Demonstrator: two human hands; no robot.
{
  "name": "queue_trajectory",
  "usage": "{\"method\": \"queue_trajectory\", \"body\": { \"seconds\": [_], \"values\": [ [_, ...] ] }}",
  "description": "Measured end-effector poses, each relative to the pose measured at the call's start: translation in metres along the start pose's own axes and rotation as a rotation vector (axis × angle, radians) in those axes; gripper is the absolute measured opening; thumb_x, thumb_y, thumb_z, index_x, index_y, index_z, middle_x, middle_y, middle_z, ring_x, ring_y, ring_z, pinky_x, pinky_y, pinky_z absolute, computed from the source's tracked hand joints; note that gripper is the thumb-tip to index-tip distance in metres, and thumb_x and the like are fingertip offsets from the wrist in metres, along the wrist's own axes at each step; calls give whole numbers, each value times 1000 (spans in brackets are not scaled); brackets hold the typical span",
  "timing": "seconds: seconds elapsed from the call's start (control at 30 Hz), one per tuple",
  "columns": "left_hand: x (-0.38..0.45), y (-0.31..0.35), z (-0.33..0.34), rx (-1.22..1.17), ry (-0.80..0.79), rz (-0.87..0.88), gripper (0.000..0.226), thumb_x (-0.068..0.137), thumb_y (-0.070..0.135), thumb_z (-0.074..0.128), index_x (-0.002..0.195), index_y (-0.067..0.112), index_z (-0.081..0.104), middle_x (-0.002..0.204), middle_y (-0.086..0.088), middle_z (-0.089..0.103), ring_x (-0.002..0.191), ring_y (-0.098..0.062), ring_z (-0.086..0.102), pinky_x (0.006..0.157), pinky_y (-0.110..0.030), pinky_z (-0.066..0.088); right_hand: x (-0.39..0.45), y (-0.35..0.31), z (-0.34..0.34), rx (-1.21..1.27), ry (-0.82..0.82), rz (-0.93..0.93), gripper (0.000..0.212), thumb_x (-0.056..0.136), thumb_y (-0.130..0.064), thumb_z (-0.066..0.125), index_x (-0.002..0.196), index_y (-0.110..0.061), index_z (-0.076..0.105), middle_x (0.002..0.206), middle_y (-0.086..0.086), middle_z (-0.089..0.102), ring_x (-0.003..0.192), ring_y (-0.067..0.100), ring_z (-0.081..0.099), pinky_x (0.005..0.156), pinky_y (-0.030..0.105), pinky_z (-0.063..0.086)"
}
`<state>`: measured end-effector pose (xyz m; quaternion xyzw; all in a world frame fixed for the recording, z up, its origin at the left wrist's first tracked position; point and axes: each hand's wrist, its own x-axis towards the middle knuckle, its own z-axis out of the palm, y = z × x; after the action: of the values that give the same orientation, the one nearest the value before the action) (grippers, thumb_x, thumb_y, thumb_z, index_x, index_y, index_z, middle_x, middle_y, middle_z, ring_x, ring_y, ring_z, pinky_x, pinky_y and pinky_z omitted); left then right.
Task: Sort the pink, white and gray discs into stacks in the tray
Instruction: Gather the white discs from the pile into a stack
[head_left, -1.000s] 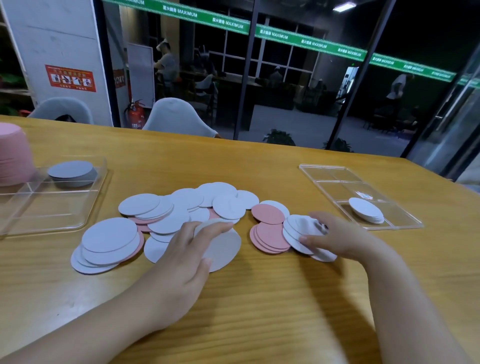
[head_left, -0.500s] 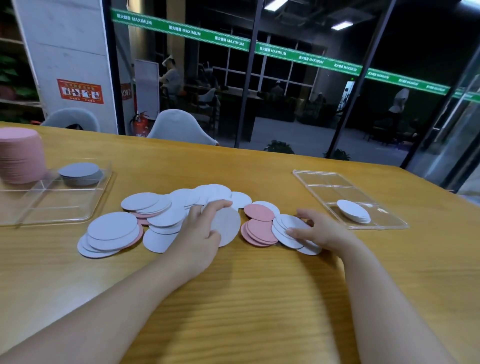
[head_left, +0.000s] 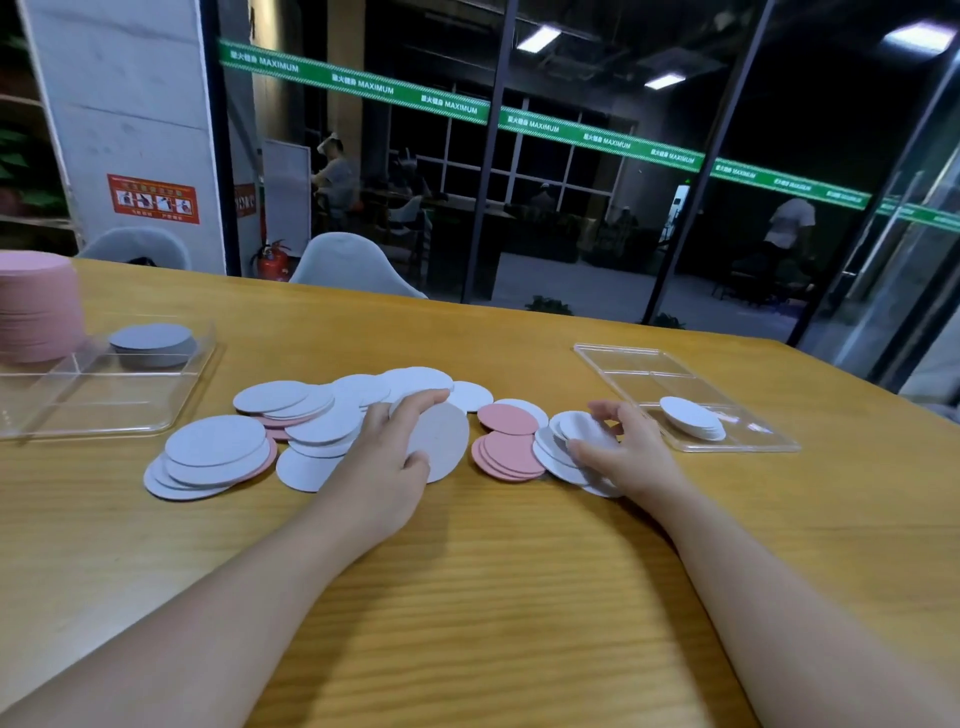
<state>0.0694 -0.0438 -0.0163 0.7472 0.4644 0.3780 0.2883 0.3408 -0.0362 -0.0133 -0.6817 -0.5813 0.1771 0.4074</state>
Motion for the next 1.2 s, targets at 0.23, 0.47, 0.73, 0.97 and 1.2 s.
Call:
{"method": "queue_trajectory", "body": {
  "seconds": [0.23, 0.47, 0.73, 0.97, 1.2],
  "values": [
    [10, -9, -4, -88, -15, -28, 58, 94, 9, 44, 123, 58, 30, 127, 9, 33, 100, 6, 42, 68, -2, 33, -15, -37, 13, 38, 81, -324, 47, 73, -27, 75, 107, -41, 46, 113, -18, 48, 108, 6, 42, 80, -3, 31],
    [13, -8, 2, -105, 9, 30, 45, 99, 20, 37, 122, 58, 27, 121, 17, 31, 96, 17, 38, 79, -2, 28, -27, -61, 44, -23, -15, -607, 55, 67, -41, 70, 115, -39, 44, 115, -31, 42, 111, 1, 37, 91, 7, 31],
    [23, -14, 10, -51, 30, 66, 35, 97, 37, 35, 130, 50, 31, 117, 16, 34, 93, 22, 38, 75, -2, 33, -19, -65, 76, -186, -21, -815, 65, 66, -47, 68, 122, -27, 41, 120, -12, 41, 109, 7, 34, 91, 27, 40],
    [23, -15, 1, -19, 35, 163, 47, 98, 25, 41, 116, 66, 29, 117, 20, 31, 94, 27, 33, 77, 9, 23, -6, -62, 50, -267, -238, -702, 78, 67, -49, 75, 133, -32, 36, 119, -35, 30, 116, -10, 21, 95, -2, 18],
    [17, -16, -3, 0, -13, 181, 50, 99, 23, 38, 112, 71, 34, 113, 28, 26, 101, 18, 34, 76, 8, 24, 15, -38, 1, -492, -304, -216, 72, 76, -50, 67, 138, -29, 36, 135, -13, 39, 132, 5, 25, 102, 20, 26]
  ]
}}
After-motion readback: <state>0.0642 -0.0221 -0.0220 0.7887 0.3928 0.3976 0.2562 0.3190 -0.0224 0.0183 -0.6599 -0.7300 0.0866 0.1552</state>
